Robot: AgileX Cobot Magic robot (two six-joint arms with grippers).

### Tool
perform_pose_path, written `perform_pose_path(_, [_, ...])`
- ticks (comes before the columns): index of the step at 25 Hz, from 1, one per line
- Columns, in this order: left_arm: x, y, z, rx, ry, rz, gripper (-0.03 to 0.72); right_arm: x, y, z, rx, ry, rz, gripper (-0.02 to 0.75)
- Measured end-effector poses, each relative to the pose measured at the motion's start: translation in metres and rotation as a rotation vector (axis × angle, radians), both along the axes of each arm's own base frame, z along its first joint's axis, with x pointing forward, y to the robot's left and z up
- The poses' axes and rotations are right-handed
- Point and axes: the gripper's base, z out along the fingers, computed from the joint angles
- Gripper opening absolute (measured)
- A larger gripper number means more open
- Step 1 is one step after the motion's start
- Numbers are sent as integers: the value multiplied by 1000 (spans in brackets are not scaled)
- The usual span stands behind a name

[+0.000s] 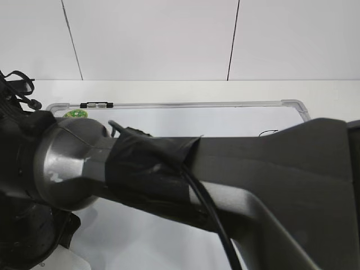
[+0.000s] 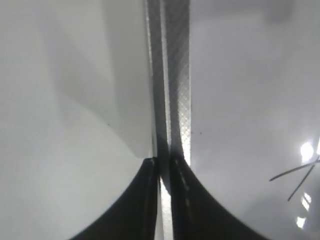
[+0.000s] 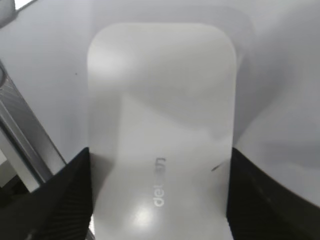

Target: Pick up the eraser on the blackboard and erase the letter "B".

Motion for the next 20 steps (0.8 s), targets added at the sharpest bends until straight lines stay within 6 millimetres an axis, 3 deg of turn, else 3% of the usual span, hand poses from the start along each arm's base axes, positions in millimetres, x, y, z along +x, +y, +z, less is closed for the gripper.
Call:
perform_pose_path(8, [0,0,0,0,0,0,50,12,-5,0,8,19,-34,534])
perform_pose_path(20, [0,0,0,0,0,0,50,73,-36,1,60,106,-231,534])
